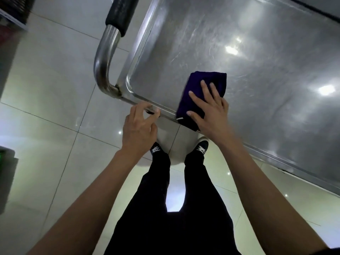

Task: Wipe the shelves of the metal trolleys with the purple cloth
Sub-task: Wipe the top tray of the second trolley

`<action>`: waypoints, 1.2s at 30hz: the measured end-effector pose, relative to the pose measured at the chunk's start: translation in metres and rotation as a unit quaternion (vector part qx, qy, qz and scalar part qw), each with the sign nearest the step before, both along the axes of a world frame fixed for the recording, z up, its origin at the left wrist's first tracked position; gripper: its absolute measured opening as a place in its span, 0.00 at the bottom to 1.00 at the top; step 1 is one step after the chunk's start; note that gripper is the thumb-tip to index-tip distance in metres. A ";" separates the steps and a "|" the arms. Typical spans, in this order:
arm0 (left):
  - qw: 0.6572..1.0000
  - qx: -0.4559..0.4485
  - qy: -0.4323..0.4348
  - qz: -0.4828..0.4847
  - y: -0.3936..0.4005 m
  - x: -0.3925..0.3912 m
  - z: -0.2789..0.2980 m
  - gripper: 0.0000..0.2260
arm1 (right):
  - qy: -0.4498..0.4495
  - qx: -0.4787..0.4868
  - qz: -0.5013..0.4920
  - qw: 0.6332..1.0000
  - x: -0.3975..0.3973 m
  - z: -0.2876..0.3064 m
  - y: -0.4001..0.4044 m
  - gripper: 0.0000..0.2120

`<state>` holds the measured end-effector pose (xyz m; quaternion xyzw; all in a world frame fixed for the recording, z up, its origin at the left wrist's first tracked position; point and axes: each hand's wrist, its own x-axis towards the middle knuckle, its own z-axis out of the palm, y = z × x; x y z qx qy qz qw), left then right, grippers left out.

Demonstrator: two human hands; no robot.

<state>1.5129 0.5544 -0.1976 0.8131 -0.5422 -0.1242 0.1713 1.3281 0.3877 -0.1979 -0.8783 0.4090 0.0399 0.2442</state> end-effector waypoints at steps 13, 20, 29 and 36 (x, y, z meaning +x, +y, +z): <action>0.999 0.045 -0.010 -0.012 0.002 0.020 0.010 0.19 | -0.033 -0.021 0.022 0.999 0.124 -0.010 -0.014 0.28; 0.999 0.039 -0.001 -0.008 0.001 0.025 0.012 0.20 | -0.024 -0.040 0.044 0.998 0.194 -0.012 -0.015 0.29; 0.999 0.033 -0.038 -0.008 -0.002 0.027 0.007 0.17 | -0.025 -0.027 0.170 0.985 0.155 0.009 -0.041 0.25; 0.987 0.021 -0.049 0.151 -0.038 0.006 0.018 0.10 | -0.050 -0.129 0.361 0.922 0.159 0.004 -0.075 0.25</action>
